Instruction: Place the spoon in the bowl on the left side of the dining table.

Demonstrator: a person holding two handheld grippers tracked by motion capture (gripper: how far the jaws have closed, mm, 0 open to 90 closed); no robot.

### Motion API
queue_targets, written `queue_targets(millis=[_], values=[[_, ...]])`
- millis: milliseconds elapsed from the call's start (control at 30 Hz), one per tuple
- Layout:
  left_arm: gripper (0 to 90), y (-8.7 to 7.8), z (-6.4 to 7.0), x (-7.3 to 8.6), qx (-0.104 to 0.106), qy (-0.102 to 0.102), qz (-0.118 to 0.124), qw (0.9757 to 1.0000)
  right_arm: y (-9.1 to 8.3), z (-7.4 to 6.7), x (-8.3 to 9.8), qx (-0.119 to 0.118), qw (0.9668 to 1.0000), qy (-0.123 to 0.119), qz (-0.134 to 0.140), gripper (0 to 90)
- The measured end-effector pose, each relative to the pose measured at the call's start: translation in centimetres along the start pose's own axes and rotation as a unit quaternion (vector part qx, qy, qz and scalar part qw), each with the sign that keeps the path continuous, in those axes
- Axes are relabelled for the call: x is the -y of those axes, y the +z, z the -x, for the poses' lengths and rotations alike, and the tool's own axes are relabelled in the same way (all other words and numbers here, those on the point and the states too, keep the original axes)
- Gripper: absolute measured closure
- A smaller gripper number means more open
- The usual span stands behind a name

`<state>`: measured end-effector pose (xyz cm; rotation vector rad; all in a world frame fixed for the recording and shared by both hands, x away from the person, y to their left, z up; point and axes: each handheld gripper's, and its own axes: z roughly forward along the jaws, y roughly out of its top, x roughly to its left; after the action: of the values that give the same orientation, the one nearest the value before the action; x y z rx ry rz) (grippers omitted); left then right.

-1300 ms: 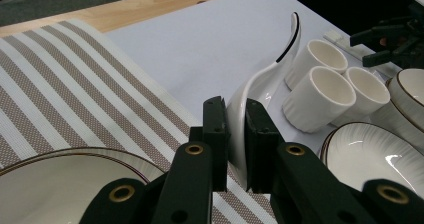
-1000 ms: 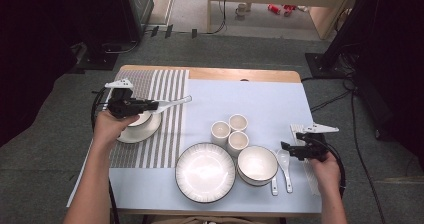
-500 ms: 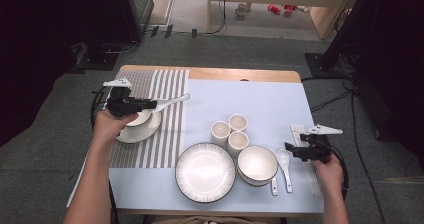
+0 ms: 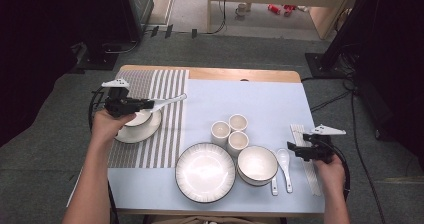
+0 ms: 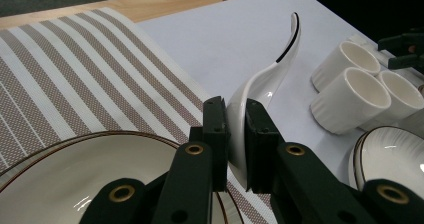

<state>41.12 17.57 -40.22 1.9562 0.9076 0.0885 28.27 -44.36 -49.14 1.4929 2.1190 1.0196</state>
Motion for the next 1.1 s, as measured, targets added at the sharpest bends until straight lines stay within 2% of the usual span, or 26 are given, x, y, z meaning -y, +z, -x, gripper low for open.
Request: queue_targets(millis=[267, 600, 633, 733, 833, 1100], values=[[83.4, -0.3, -0.6, 0.2, -0.005, -0.003, 0.003, 1.0, -0.2, 0.5, 0.2, 0.009, 1.0, 0.002, 0.001, 20.3], [83.4, -0.3, -1.0, 0.4, -0.008, -0.006, 0.001, 1.0, -0.2, 0.6, 0.2, 0.019, 0.9998, -0.008, 0.002, 20.0], [83.4, -0.4, -1.2, 0.4, -0.012, -0.007, 0.002, 0.9999, -0.3, 0.6, 0.2, 0.026, 0.9996, -0.007, 0.005, 20.0], [83.4, -0.4, -1.4, 0.6, -0.014, -0.007, 0.0, 0.9999, -0.4, 0.8, 0.2, 0.027, 0.9996, -0.002, 0.009, 20.0], [83.4, -0.5, -1.7, 0.8, -0.016, -0.011, 0.001, 0.9998, -0.2, 1.1, 0.6, 0.033, 0.9994, -0.003, -0.005, 20.0], [83.4, -0.5, -2.1, 0.9, -0.026, -0.009, -0.003, 0.9996, 0.3, 1.1, 0.8, 0.037, 0.9993, -0.007, -0.009, 18.9]])
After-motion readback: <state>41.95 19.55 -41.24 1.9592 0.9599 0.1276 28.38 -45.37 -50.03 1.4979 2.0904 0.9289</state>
